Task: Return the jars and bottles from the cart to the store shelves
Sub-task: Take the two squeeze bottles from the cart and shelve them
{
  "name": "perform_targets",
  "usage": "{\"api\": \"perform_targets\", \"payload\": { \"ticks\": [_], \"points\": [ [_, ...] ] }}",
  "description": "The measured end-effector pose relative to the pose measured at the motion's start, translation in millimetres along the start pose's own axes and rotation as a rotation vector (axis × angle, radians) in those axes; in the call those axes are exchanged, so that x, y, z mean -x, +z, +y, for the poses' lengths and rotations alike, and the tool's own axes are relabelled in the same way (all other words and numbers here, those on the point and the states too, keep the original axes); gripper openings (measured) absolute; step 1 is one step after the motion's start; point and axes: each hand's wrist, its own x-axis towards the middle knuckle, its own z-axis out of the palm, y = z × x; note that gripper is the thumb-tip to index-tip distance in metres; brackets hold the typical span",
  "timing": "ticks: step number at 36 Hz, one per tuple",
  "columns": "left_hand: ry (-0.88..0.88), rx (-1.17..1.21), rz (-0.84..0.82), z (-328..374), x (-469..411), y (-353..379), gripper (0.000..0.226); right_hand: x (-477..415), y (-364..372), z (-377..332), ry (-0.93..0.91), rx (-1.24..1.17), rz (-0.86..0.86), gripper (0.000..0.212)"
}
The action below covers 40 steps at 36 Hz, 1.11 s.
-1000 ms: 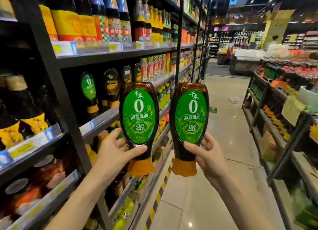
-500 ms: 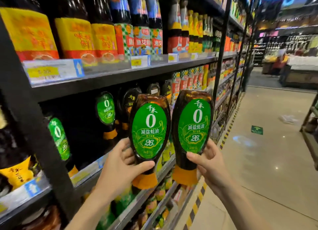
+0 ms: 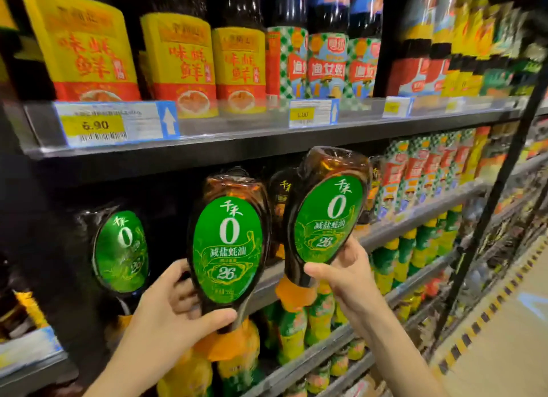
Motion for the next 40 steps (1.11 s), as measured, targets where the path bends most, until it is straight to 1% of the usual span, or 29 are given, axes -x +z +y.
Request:
{"api": "perform_targets", "payload": {
  "ticks": [2, 4, 7, 8, 9, 12, 13, 16, 19, 22, 26, 29, 33, 37, 40],
  "points": [
    [-0.017, -0.013, 0.053, -3.0, 1.3, -1.5, 0.060, -16.8, -1.5, 3.1, 0.010, 0.006, -0.045, 0.083],
    [-0.032, 0.003, 0.105, -5.5, 1.6, -3.6, 0.066, -32.4, -1.3, 4.6, 0.009, 0.030, -0.095, 0.080],
    [-0.046, 0.030, 0.158, -8.5, 1.2, -5.6, 0.092, -53.5, -0.8, 8.0, -0.007, 0.082, -0.160, 0.066],
    [-0.053, 0.031, 0.177, -8.0, 1.6, -4.9, 0.096, -59.6, 0.1, 9.6, -0.013, 0.084, -0.185, 0.065],
    [-0.058, 0.035, 0.198, -7.7, 2.1, -3.9, 0.094, -65.3, 0.2, 12.0, -0.018, 0.083, -0.210, 0.065],
    [-0.071, 0.027, 0.255, -3.0, 7.7, 2.1, 0.073, -80.7, 2.2, 22.1, -0.012, 0.059, -0.265, 0.062],
    [-0.076, 0.014, 0.273, -1.8, 9.9, 3.6, 0.071, -85.3, 3.1, 26.2, -0.003, 0.040, -0.282, 0.062],
    [-0.088, 0.004, 0.345, 1.2, 16.5, 8.5, 0.066, -95.8, 6.9, 35.6, 0.040, 0.014, -0.331, 0.073],
    [-0.094, -0.012, 0.382, 1.6, 22.3, 10.2, 0.063, -102.4, 8.9, 46.7, 0.069, 0.038, -0.362, 0.067],
    [-0.092, -0.022, 0.397, 1.1, 27.2, 11.4, 0.066, -105.6, 12.4, 56.5, 0.089, 0.074, -0.409, 0.070],
    [-0.080, -0.017, 0.439, 0.1, 33.0, 13.8, 0.069, -104.8, 17.1, 63.7, 0.097, 0.130, -0.476, 0.063],
    [-0.084, -0.009, 0.444, 1.4, 37.0, 15.2, 0.075, -105.4, 19.4, 66.0, 0.105, 0.167, -0.516, 0.063],
    [-0.101, -0.001, 0.457, 0.0, 38.8, 15.8, 0.071, -108.9, 21.0, 68.3, 0.127, 0.223, -0.540, 0.062],
    [-0.107, 0.015, 0.423, -1.4, 39.4, 14.4, 0.088, -115.3, 23.0, 73.4, 0.145, 0.287, -0.544, 0.061],
    [-0.110, 0.014, 0.410, -1.7, 38.2, 15.1, 0.081, -119.5, 25.8, 76.5, 0.156, 0.313, -0.524, 0.058]
  ]
}}
